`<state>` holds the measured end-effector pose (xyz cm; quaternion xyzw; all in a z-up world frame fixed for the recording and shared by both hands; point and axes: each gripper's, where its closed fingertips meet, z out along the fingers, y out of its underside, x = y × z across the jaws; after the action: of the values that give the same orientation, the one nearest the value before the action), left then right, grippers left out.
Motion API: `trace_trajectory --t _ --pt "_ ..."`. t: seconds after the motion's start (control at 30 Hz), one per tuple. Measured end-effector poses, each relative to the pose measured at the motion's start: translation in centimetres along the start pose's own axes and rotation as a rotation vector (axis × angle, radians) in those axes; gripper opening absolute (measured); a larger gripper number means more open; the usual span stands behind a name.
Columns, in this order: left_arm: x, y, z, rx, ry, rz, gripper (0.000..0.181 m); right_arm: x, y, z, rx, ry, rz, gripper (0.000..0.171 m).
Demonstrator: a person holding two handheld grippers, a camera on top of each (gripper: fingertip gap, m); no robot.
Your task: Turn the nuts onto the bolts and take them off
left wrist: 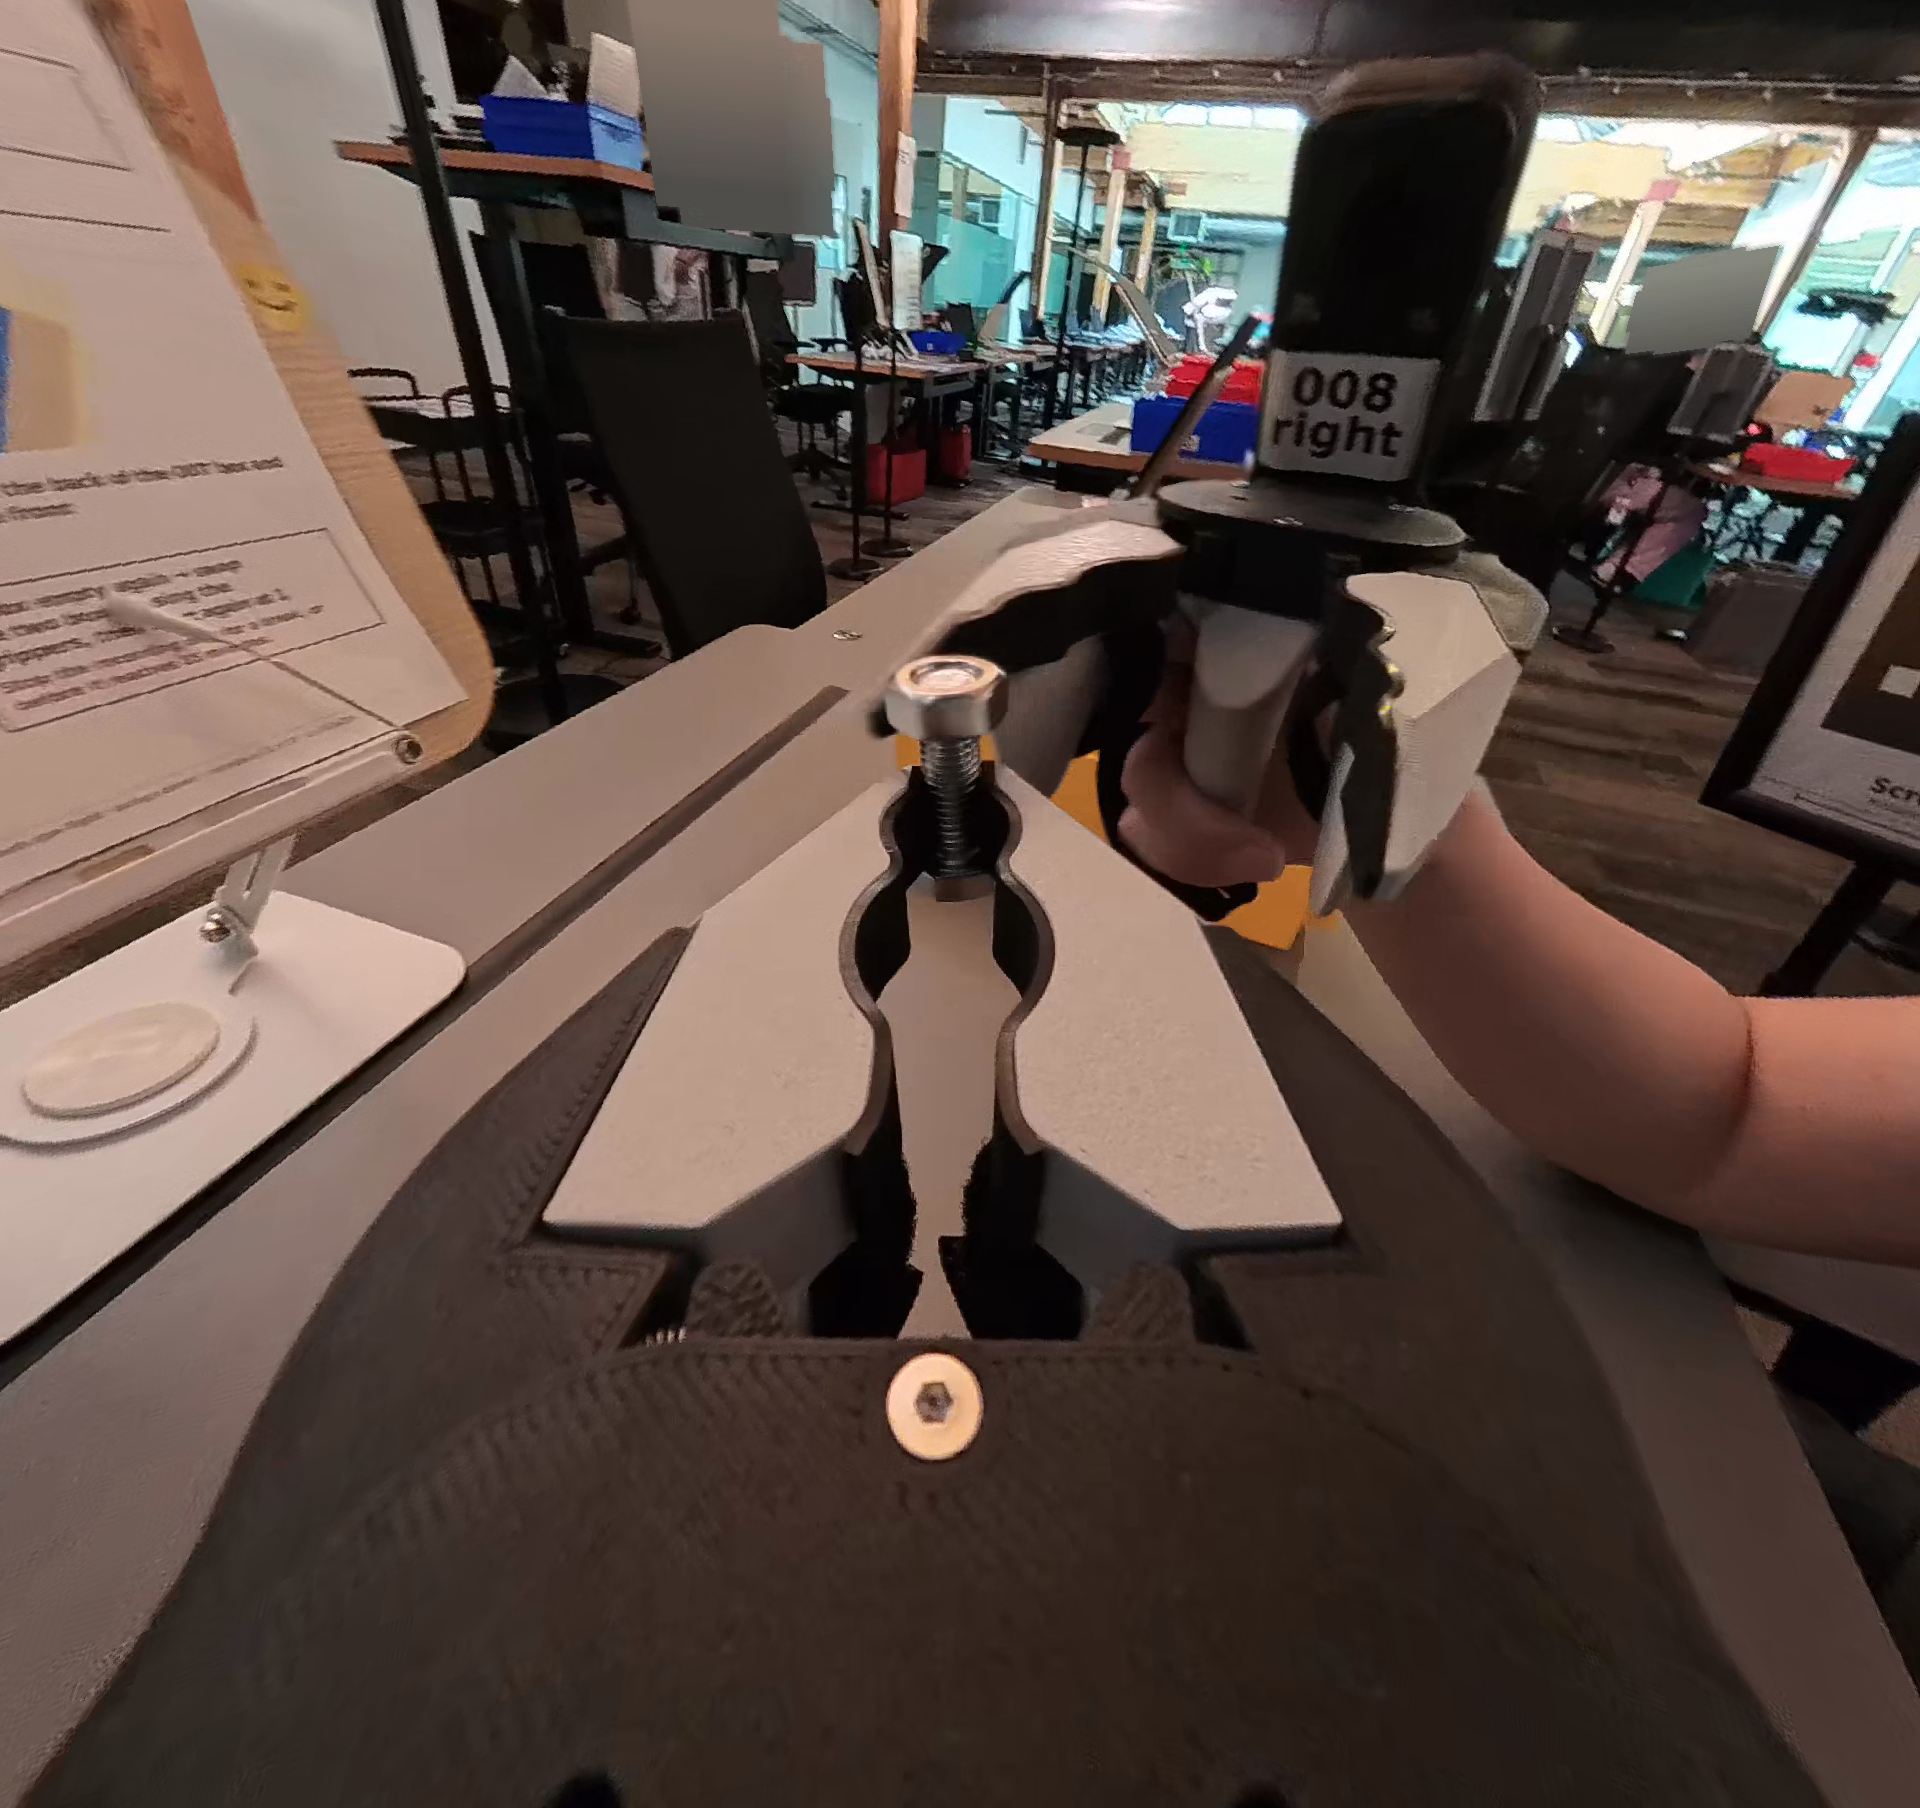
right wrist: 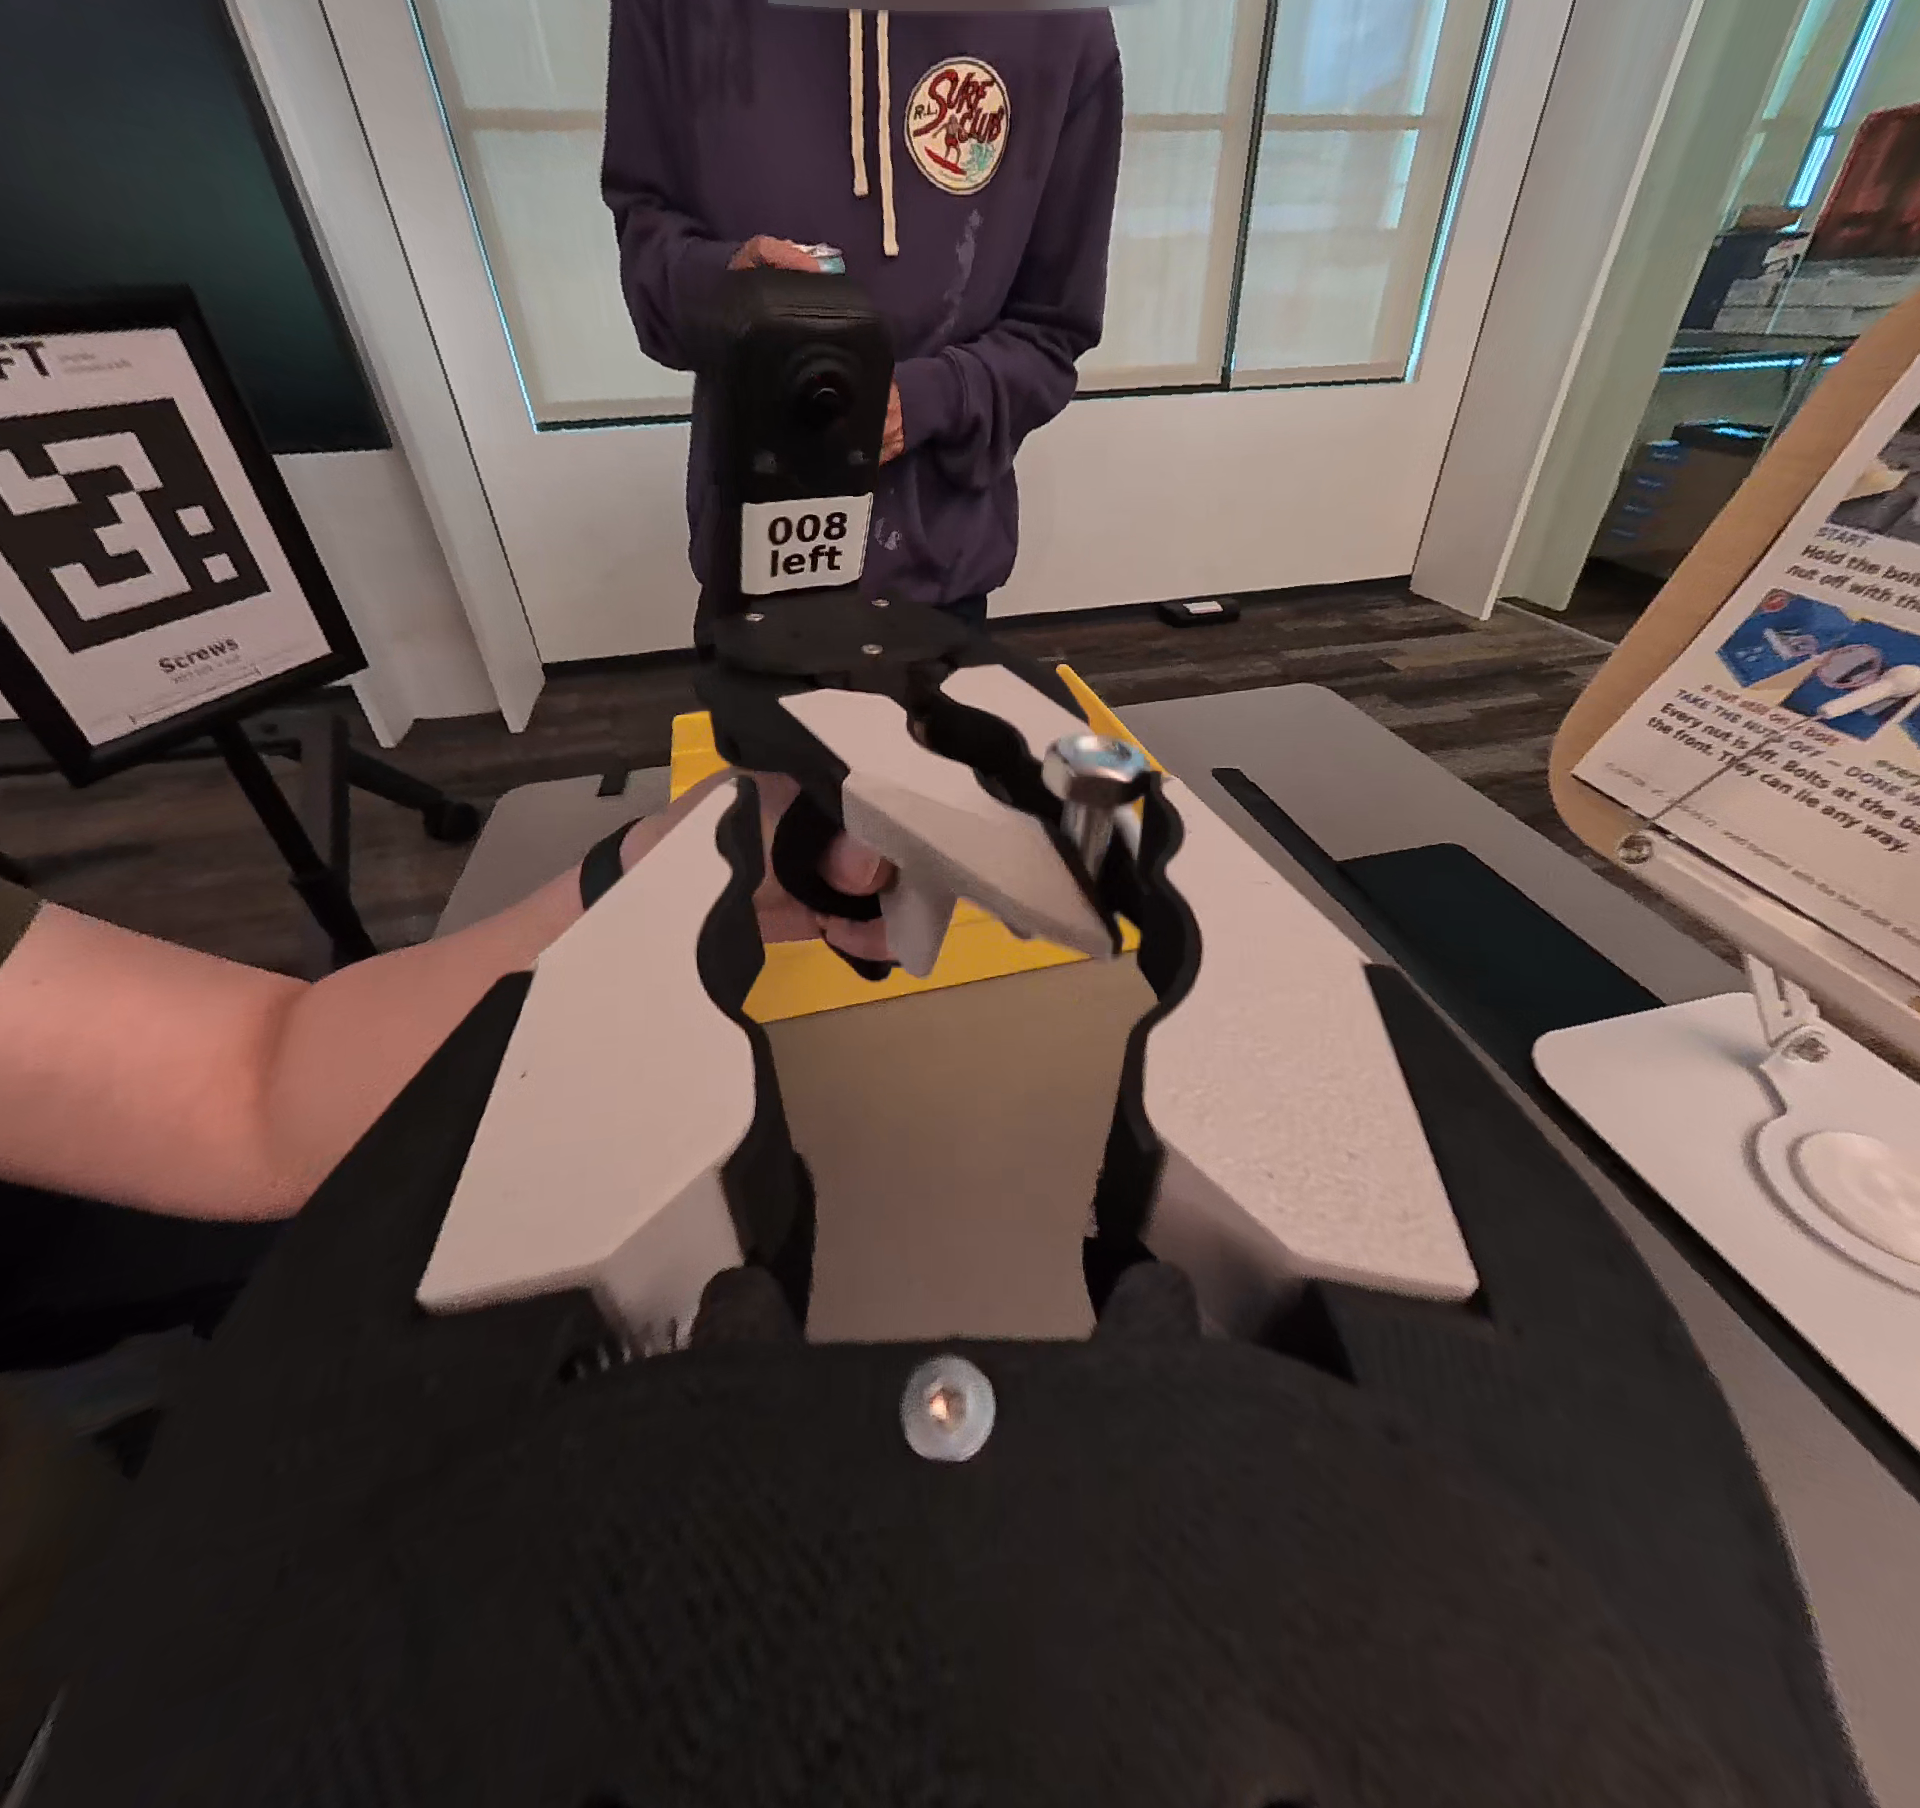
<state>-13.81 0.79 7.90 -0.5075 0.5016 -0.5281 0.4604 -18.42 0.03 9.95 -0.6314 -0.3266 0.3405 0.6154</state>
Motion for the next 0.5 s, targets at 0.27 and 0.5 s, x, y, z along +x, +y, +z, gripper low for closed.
trace_trajectory --t 0.27,0.5 --pt "0.7 0.5 0.5 -0.037 0.019 0.03 0.007 0.4 -0.4 0.3 0.053 0.002 0.028 0.075" --pt "-0.6 -0.3 -0.4 0.018 -0.017 -0.024 0.007 0.3 -0.6 -0.5 0.048 -0.004 0.022 0.068"
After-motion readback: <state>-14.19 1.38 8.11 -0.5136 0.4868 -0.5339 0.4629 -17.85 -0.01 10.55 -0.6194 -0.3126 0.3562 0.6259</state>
